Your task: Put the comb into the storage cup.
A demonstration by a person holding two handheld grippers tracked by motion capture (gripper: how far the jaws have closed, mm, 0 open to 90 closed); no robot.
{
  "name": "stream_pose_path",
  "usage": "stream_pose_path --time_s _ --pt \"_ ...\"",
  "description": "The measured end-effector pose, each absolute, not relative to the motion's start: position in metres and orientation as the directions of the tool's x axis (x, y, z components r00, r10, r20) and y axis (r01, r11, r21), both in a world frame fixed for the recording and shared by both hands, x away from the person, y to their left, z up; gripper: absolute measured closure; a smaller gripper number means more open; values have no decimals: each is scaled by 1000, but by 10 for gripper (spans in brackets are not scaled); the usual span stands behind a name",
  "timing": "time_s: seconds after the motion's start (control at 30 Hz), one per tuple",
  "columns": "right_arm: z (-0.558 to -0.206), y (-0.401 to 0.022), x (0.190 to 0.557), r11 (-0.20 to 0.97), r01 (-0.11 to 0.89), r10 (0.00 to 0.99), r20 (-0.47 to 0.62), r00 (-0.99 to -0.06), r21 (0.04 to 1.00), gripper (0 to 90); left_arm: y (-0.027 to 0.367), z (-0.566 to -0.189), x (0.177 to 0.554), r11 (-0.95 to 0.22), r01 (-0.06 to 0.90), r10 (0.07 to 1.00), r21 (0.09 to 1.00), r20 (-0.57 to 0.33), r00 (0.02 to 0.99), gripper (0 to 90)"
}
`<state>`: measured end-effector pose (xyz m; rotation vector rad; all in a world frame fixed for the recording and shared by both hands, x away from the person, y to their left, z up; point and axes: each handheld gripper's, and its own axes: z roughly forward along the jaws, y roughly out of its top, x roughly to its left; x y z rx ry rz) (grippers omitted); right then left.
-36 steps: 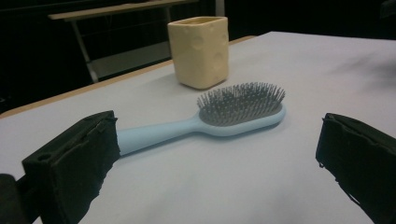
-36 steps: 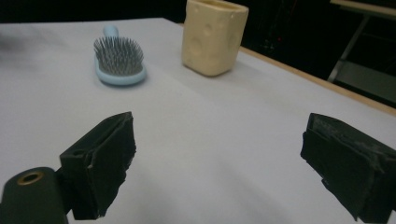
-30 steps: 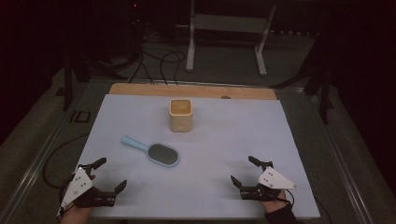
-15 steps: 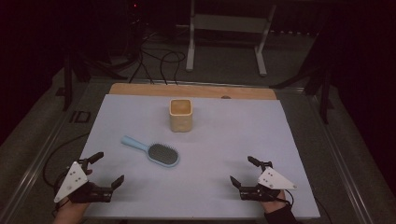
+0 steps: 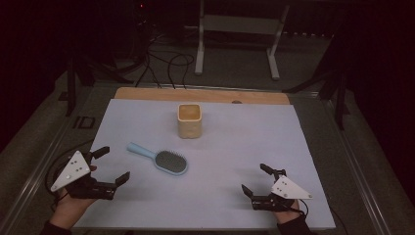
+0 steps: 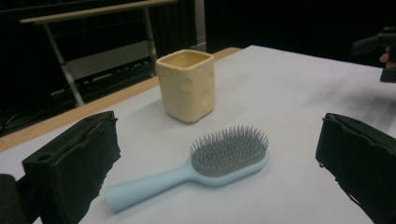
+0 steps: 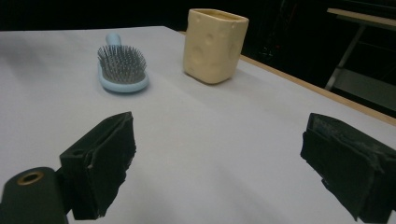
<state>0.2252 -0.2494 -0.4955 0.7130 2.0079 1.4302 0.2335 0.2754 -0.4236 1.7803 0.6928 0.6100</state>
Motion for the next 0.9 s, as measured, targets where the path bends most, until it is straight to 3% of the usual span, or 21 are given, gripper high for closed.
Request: stream_pose_path --time_s 0.9 --pt "-496 -249 225 287 98 698 -138 -702 953 95 267 -426 308 -338 285 732 897 60 678 0"
